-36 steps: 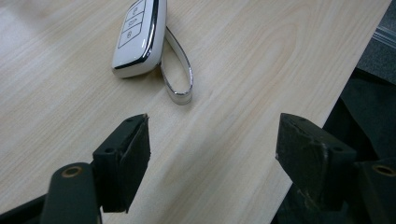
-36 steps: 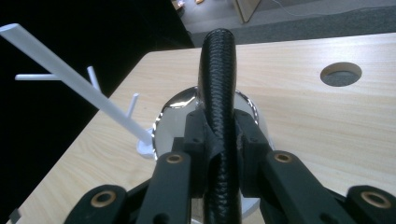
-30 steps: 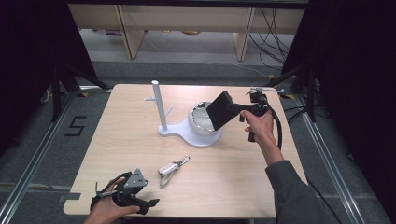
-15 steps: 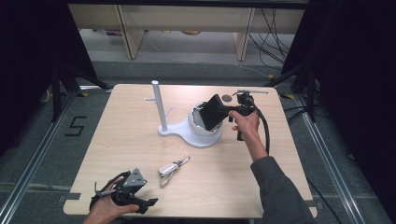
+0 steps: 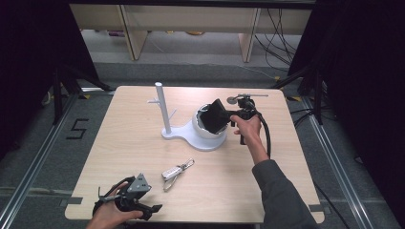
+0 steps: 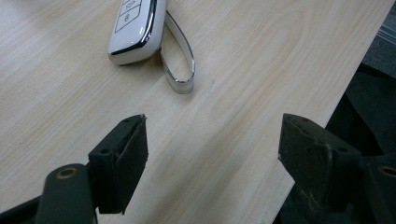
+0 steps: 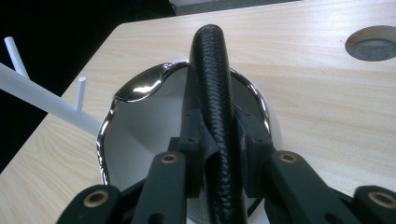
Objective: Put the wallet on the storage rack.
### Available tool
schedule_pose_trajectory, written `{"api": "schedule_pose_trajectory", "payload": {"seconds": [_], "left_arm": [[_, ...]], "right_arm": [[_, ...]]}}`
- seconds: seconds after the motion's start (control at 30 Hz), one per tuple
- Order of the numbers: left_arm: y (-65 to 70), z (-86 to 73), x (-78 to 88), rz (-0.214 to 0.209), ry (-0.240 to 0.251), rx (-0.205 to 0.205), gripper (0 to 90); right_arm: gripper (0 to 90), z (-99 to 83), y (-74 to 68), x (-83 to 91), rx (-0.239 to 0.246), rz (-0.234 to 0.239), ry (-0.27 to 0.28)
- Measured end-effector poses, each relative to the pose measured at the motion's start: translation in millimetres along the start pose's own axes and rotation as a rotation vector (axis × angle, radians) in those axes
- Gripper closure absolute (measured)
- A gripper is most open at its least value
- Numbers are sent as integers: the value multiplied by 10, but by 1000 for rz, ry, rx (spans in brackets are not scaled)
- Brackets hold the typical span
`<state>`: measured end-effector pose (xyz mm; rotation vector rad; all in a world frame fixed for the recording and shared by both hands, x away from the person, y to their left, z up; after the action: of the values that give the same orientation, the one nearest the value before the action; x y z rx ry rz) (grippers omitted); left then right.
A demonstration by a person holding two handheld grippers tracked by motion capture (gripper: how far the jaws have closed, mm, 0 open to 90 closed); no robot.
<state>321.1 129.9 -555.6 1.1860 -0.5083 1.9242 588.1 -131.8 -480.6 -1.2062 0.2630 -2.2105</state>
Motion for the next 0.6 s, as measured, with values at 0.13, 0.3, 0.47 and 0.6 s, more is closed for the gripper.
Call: {"api": "schedule_pose_trajectory", "payload": {"seconds": [0.13, 0.3, 0.47, 0.6], "left_arm": [[-3, -7, -13, 8, -4, -5, 241], [-14, -12, -6, 11, -7, -3, 240], [-25, -3, 3, 13, 4, 1, 237], [-24, -3, 7, 13, 0, 1, 237]], "right_arm": [[640, -15, 41, 5, 2, -31, -22], [477, -32, 125, 91, -4, -63, -27], [401, -71, 175, 237, -5, -72, -19], [387, -90, 257, 449, -4, -119, 36]]}}
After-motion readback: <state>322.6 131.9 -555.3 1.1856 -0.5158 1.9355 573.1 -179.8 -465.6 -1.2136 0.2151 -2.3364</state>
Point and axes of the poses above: each handheld gripper's, and its own axes: x roughly backward along the jaws, z roughly out of its top, y roughly to its right, the point moved 9 cm from there along -x, roughly forward along the jaws, and after that the axes turned 11 degrees about -y, right-handed, at the moved point
